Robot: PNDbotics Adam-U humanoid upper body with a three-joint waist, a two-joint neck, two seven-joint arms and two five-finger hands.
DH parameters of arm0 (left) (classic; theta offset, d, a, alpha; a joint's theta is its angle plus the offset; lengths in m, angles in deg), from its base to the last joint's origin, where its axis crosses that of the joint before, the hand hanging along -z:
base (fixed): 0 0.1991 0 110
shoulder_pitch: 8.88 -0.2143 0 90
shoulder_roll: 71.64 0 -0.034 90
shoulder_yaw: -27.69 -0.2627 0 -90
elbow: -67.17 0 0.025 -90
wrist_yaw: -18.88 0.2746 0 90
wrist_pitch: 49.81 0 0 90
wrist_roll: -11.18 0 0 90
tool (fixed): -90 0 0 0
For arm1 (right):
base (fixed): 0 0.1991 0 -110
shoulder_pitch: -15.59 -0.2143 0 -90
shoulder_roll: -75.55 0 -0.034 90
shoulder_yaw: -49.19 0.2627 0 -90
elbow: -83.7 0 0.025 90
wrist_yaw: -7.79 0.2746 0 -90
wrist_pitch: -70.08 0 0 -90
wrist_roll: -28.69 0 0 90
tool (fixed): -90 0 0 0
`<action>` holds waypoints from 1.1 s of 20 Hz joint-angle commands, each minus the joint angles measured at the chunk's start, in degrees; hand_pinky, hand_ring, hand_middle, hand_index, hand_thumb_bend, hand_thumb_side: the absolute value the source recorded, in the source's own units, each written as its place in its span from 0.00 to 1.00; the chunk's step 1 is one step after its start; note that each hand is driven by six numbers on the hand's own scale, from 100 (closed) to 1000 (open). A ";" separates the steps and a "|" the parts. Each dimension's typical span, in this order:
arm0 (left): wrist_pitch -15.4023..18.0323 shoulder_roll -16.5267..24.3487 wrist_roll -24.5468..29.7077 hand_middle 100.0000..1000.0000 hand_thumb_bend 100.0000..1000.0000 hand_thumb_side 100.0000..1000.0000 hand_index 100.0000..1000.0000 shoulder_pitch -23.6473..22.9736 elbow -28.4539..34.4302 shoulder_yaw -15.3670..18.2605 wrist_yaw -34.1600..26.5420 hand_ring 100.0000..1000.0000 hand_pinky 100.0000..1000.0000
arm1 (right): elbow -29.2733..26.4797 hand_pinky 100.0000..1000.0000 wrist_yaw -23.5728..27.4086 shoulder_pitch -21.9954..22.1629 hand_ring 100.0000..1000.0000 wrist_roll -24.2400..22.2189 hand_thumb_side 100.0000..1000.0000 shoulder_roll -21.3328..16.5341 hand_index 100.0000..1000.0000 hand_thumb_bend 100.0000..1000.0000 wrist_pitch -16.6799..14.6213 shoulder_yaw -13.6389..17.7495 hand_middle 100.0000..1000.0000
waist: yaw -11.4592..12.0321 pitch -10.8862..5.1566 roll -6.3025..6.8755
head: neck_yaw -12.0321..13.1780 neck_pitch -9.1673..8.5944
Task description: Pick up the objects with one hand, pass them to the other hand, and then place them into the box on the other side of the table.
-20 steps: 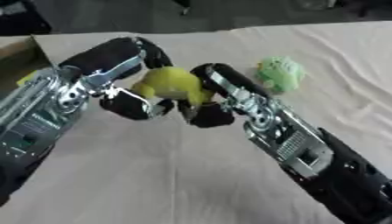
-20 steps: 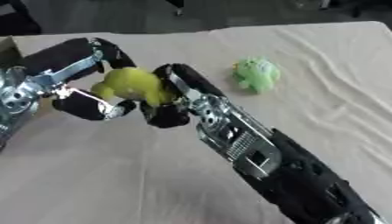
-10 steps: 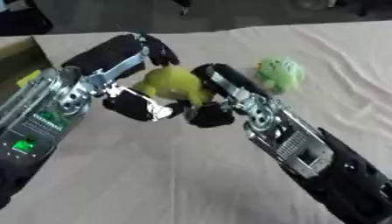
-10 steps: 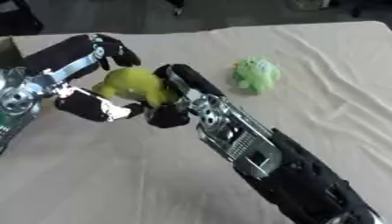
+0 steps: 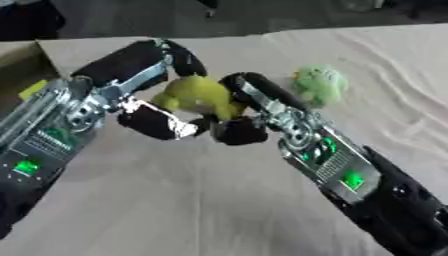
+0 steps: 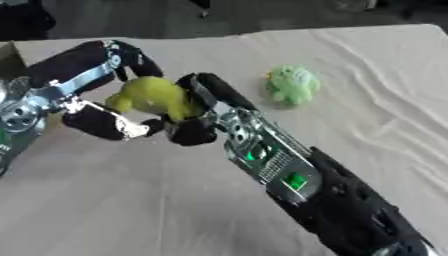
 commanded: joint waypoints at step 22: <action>-1.36 0.39 -4.01 0.42 0.00 0.15 0.55 1.04 0.49 0.17 -4.57 0.56 0.50 | -0.30 0.62 0.45 -0.56 0.42 0.99 0.00 -0.11 0.42 0.00 -0.03 0.41 0.33 | -0.07 -0.76 -0.03 | -0.06 -0.49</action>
